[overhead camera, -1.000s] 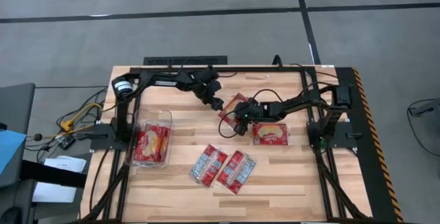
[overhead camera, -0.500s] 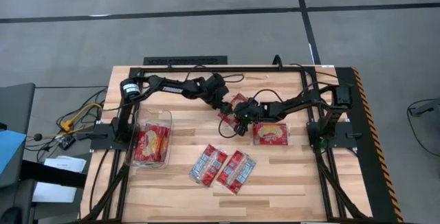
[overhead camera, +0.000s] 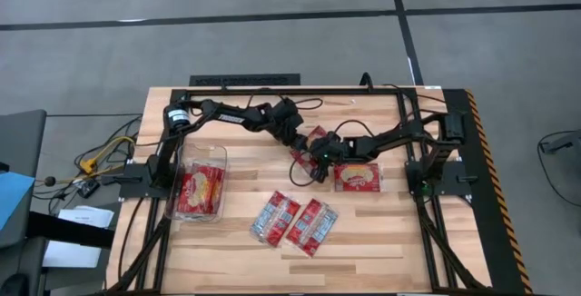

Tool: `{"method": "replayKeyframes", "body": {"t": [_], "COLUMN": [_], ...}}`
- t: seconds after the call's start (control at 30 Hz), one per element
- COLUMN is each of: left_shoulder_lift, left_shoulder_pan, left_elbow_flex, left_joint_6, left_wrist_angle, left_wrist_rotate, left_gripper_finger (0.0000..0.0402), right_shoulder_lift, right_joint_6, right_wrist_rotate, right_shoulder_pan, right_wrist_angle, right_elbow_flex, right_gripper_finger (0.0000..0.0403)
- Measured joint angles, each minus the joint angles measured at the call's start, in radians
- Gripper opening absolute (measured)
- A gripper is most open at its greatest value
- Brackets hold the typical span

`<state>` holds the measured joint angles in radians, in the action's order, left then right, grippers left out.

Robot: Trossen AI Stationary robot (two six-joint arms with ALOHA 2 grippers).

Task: Sort popcorn bags into baskets
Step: Put the red popcorn bag into the transparent bin

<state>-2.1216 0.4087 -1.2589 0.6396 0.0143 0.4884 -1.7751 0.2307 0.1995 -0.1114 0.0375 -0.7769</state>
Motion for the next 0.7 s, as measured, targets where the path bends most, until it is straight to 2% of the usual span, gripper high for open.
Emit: {"method": "replayKeyframes", "body": {"t": [0.03,0.13,0.23,0.33,0.43,0.6,0.7], "left_shoulder_lift": [0.0,0.0,0.027,0.104,0.229,0.47,0.626], "left_shoulder_pan": [0.003,0.012,0.023,0.021,0.022,0.002,-0.031], "left_elbow_flex": [0.0,-0.003,-0.013,-0.03,-0.038,-0.039,-0.04], "left_joint_6": [0.002,0.021,0.053,0.05,-0.018,-0.068,-0.055], "left_wrist_angle": [0.0,-0.003,-0.046,-0.155,-0.309,-0.564,-0.726], "left_wrist_rotate": [0.009,0.039,0.112,0.117,0.113,0.029,-0.104], "left_gripper_finger": [0.0018,0.0016,0.0008,0.0007,0.0007,0.0005,0.0005], "right_shoulder_lift": [0.014,0.081,0.191,0.33,0.458,0.619,0.662], "right_joint_6": [-0.007,-0.02,-0.019,-0.02,-0.022,-0.021,-0.021], "right_wrist_rotate": [0.004,-0.006,-0.014,-0.003,0.002,0.051,0.119], "right_shoulder_pan": [0.003,0.014,0.018,0.024,0.027,0.025,0.025], "right_wrist_angle": [-0.005,-0.075,-0.187,-0.325,-0.437,-0.497,-0.494], "right_elbow_flex": [0.0,0.004,0.007,0.002,0.003,0.002,0.0], "right_gripper_finger": [0.0042,0.0039,0.003,0.0022,0.0018,0.0028,0.0031]}}
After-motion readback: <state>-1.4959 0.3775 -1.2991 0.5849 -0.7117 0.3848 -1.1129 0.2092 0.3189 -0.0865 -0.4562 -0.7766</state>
